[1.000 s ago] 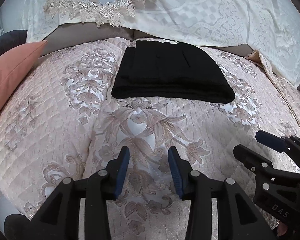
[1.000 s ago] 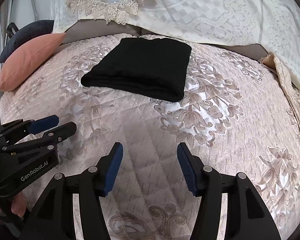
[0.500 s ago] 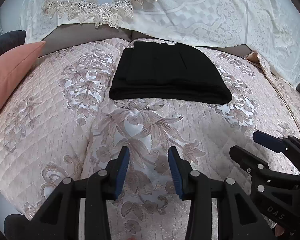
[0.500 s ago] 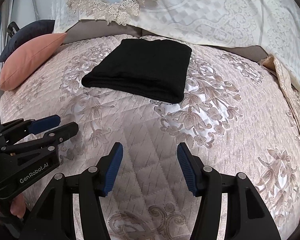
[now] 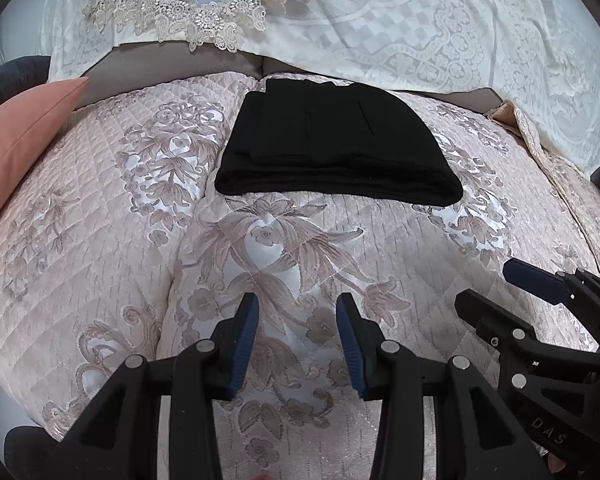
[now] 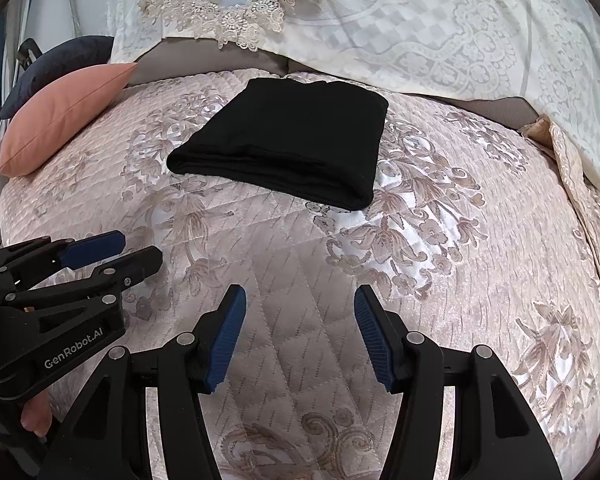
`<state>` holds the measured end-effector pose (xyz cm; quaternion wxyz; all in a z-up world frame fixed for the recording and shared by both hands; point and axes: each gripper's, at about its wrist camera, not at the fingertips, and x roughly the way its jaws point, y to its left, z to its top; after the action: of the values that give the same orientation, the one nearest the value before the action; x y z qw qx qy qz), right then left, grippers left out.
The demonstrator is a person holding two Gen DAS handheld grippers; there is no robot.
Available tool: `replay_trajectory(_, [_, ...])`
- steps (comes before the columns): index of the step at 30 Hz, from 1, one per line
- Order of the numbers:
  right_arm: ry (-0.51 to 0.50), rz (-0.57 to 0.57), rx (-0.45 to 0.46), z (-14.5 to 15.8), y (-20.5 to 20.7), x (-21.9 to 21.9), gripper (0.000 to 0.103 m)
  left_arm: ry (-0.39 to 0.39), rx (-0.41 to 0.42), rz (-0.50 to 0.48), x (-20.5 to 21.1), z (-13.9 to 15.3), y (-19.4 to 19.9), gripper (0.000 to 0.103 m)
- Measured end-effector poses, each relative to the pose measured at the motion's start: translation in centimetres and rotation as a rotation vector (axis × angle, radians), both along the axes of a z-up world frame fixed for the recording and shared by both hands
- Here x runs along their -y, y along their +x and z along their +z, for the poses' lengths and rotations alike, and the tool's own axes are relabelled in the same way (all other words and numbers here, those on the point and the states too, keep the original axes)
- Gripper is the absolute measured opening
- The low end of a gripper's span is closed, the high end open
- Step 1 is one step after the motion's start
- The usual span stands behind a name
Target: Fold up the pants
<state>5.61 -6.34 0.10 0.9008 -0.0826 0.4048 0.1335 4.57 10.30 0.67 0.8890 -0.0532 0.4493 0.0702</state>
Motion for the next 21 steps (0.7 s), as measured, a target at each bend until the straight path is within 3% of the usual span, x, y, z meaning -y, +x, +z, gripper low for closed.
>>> replay_trajectory(21, [0.001,0.007,0.004,0.0,-0.12,-0.28,0.057,-0.004,-0.009,-0.002,0.02,-0.36,-0.01,0.043])
